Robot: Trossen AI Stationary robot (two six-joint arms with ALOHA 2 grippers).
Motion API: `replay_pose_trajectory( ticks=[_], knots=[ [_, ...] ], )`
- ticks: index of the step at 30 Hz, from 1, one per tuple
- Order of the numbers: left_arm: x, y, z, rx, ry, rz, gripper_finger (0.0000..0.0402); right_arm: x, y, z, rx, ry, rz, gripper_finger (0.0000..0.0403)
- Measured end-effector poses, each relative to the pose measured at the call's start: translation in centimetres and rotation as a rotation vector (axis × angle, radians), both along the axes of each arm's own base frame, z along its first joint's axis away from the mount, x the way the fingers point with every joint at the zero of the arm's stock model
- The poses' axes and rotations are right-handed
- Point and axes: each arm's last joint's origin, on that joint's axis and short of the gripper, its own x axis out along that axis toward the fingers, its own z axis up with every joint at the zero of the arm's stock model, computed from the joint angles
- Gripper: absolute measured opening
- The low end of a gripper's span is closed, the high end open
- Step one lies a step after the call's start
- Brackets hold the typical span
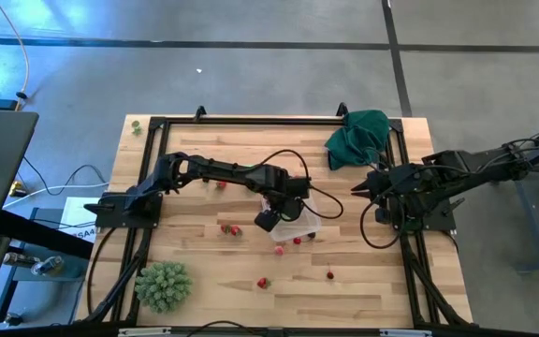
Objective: Pick and placing Produce into tupperware
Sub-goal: Put the green cabbage into the transparent container
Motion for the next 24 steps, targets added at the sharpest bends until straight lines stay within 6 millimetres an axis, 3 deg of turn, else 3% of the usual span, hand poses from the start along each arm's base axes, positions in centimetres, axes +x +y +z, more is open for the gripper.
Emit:
replay_pose_trajectory(
  ticks=[24],
  knots=[
    [0.0, 0.11, -0.01, 0.036, 0.003, 0.012, 0.0258, 0.0, 0.0, 0.0, 0.0, 0.0, 0.0, 0.0032]
  ],
)
